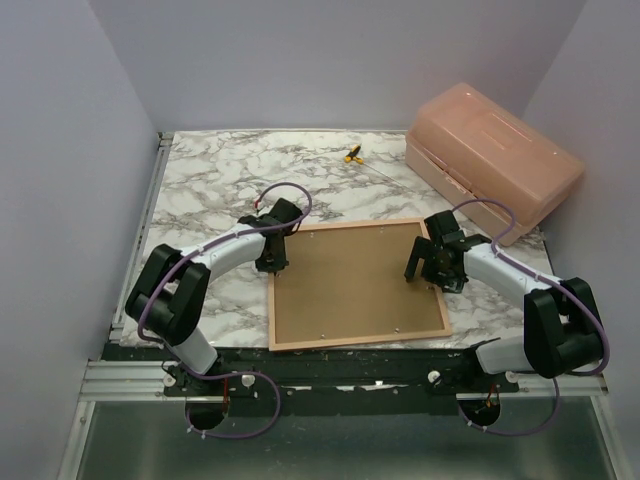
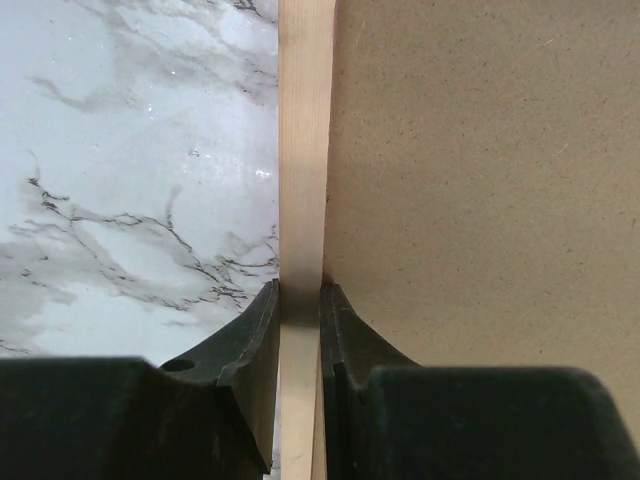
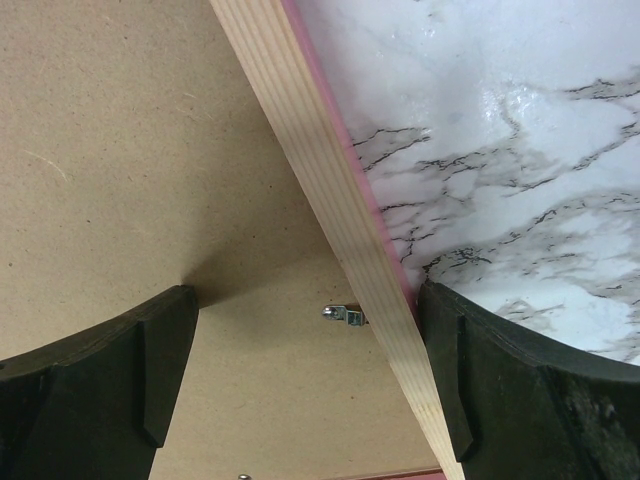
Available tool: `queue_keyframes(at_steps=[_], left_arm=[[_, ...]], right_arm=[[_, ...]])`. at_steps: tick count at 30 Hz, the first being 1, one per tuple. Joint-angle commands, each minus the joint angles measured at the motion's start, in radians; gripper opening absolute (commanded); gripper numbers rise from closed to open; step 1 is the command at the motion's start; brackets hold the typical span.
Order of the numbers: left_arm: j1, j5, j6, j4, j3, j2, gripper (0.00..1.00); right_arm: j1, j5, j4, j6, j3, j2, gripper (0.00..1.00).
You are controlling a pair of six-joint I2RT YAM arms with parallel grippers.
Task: Put the photo into the frame
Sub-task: Install the photo frame at the center of the board.
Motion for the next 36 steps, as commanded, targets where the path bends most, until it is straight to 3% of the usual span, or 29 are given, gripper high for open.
queue_keyframes(at_steps=[1,4,6,9,13,21,26,30,36], left_arm=[[-0.047,0.046,-0.010,-0.023,0.001,0.056,0.00],[-0.048,0.068,-0.004,-0.018,0.013,0.045,0.00],[-0.047,0.081,-0.005,-0.032,0.029,0.026,0.16],[-0.044,0.092,-0.013,-0.051,0.044,-0.021,0.48],[-0.033,0.113,-0.014,-0.061,0.039,-0.080,0.67],[-0.034,0.188,-0.059,-0.029,-0.126,-0.175,0.69],[-0.036,0.131,-0.069,-0.053,-0.199,-0.201,0.69],[-0.036,0.122,-0.063,-0.057,-0.217,-0.202,0.69],[-0.029,0.240,-0.045,0.039,-0.201,-0.130,0.68]], right_arm=[[0.006,-0.075,0.020,0.031,-0.012,-0.009,0.99],[0.006,-0.076,0.018,0.031,-0.015,-0.013,0.99],[0.006,-0.076,0.019,0.033,-0.021,-0.019,0.99],[0.006,-0.078,0.018,0.037,-0.026,-0.024,0.99],[0.006,-0.080,0.015,0.041,-0.034,-0.035,0.99],[0.006,-0.128,0.019,0.067,-0.062,-0.077,0.99],[0.006,-0.174,0.045,0.080,-0.090,-0.083,0.99],[0.006,-0.200,0.067,0.084,-0.101,-0.078,0.99],[0.005,-0.255,0.107,0.093,-0.097,-0.050,0.99]])
